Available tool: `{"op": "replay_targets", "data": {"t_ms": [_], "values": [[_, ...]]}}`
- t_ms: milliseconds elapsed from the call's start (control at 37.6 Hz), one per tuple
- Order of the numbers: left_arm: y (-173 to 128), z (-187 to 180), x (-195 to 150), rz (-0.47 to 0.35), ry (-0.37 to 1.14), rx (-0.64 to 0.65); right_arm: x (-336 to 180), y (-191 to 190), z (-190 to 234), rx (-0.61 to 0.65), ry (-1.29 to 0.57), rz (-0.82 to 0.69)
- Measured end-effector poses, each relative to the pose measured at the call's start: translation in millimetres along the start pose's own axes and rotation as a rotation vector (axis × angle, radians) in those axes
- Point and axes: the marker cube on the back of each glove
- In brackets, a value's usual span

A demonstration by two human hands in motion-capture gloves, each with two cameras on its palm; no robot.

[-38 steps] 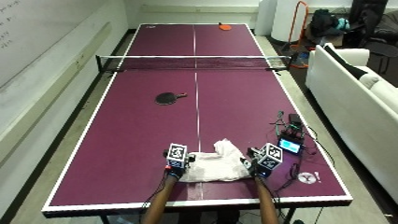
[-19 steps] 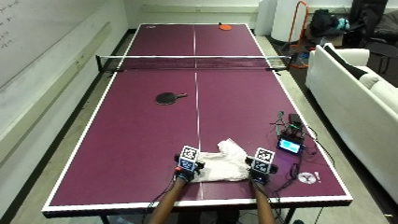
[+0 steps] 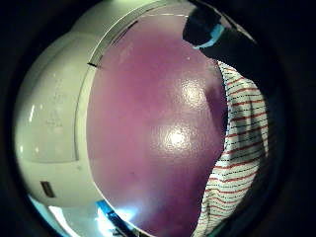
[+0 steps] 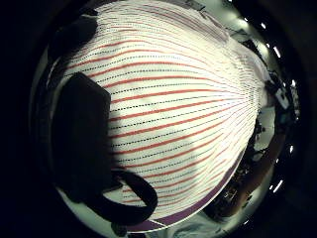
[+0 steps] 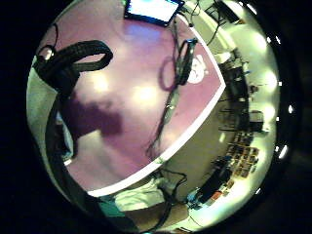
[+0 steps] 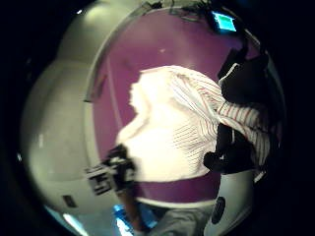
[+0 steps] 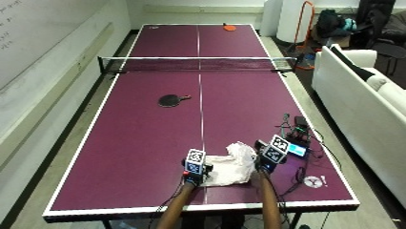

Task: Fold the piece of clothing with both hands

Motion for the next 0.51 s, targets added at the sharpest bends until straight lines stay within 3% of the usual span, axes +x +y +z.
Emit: {"op": "replay_targets", "data": {"t_ms": [133,240,319,373,452,506], "values": [[-8.7,-7.0,-10.6,-0.028,0.106,0.072,-46.4,-24.4,10.4,-0.024,-0.17,-0.113],[-9.4,-20.5,-30.2,-0.059,0.382,0.095,-103.3,-10.9,11.2,-0.046,-0.211,-0.243],[-3.5,-39.9,-51.4,-0.086,0.517,0.189,-140.7,-2.9,24.3,-0.051,-0.164,-0.308],[4.8,-54.2,-66.3,-0.109,0.505,0.259,-155.6,15.0,24.9,-0.059,-0.088,-0.312],[18.6,-70.1,-93.7,-0.183,0.336,0.341,-172.7,75.1,3.7,-0.094,0.018,-0.319],[13.8,-61.9,-111.5,-0.208,0.232,0.361,-187.8,99.7,3.4,-0.106,0.025,-0.361]]}}
